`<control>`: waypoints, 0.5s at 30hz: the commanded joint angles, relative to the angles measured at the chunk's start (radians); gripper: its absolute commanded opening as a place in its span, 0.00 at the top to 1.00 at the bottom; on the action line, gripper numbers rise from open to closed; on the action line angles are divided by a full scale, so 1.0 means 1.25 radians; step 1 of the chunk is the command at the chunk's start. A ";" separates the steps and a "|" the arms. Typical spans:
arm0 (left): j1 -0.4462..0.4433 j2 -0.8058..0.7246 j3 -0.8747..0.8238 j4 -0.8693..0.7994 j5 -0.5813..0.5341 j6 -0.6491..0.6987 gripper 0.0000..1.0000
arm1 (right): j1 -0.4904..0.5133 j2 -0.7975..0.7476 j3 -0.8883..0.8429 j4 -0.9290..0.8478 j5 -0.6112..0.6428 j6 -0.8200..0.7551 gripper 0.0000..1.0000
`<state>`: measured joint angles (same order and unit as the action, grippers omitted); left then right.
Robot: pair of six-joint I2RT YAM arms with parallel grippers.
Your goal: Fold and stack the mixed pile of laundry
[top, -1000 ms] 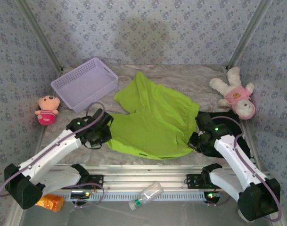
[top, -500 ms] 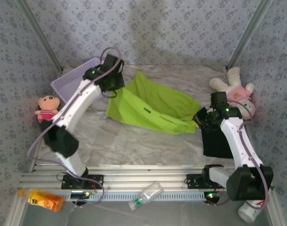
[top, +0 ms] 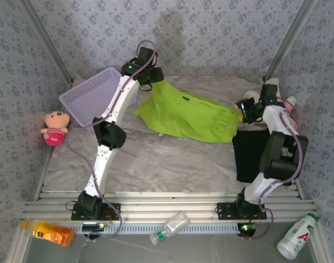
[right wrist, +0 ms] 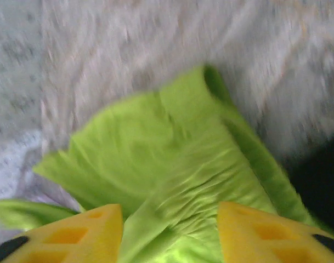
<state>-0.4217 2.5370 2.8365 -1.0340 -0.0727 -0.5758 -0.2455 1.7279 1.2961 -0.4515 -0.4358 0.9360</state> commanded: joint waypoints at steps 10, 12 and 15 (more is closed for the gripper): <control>0.016 -0.079 -0.046 -0.089 0.058 0.022 0.14 | 0.057 -0.012 0.108 -0.037 -0.001 -0.136 0.43; -0.004 -0.111 -0.123 -0.075 0.071 0.045 0.41 | 0.093 -0.029 0.073 -0.061 0.023 -0.165 0.45; -0.044 -0.160 -0.267 -0.011 0.053 0.064 0.68 | 0.155 -0.037 0.028 -0.065 0.053 -0.189 0.46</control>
<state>-0.4225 2.4245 2.6057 -1.0771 -0.0181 -0.5480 -0.1066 1.6951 1.3815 -0.4614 -0.4145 0.7681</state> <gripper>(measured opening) 0.370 0.541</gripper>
